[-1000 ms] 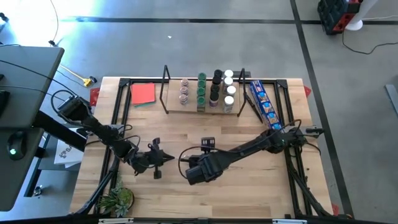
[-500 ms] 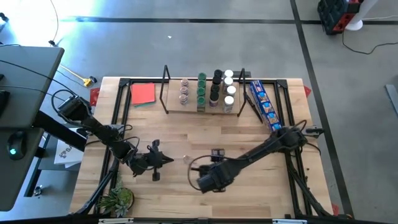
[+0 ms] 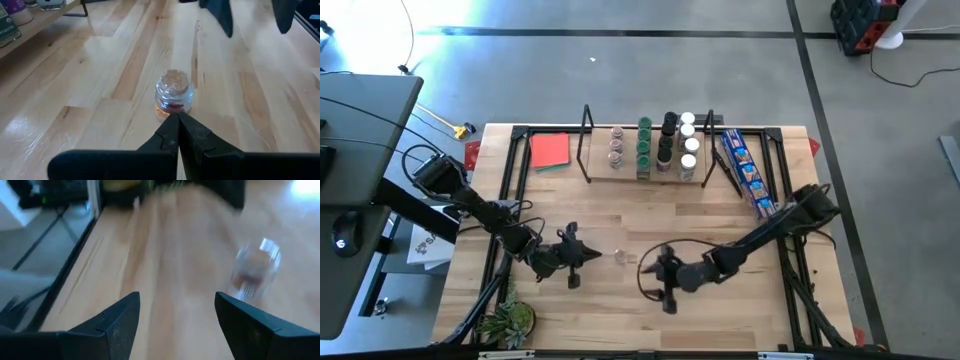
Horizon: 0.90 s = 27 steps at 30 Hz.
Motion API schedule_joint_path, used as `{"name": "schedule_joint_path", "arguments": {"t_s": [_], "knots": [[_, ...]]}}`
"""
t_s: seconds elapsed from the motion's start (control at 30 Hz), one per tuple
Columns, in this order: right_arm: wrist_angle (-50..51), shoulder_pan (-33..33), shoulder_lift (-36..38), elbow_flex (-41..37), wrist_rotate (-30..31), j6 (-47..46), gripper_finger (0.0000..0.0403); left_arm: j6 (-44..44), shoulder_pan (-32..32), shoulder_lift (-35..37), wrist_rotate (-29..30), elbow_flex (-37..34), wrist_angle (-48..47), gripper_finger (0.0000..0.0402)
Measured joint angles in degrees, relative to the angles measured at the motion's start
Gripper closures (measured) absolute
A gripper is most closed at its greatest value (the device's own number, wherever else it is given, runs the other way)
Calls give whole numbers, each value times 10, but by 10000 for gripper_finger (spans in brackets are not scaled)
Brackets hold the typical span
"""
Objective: Shelf spices
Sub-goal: Put the brown seasoning bottle on the shelf aligned with the other brown seasoning bottles
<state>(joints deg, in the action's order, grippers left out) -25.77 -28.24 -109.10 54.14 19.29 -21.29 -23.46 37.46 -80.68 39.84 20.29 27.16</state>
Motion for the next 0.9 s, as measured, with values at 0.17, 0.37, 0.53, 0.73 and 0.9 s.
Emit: {"name": "schedule_joint_path", "arguments": {"t_s": [0.17,0.37,0.53,0.73,0.9], "knots": [[-84,56,-36,23,-2,68,151,-22,-8,1,-4,0,2,401],[-29,115,-55,80,-64,135,151,-47,-11,1,-20,0,0,401],[-9,143,-67,95,-119,173,151,-68,-11,1,-24,0,1,401],[-8,153,-88,96,-162,218,151,-79,-11,1,-23,0,1,401],[-24,153,-105,96,-165,244,151,-80,-16,1,-22,0,3,401]]}}
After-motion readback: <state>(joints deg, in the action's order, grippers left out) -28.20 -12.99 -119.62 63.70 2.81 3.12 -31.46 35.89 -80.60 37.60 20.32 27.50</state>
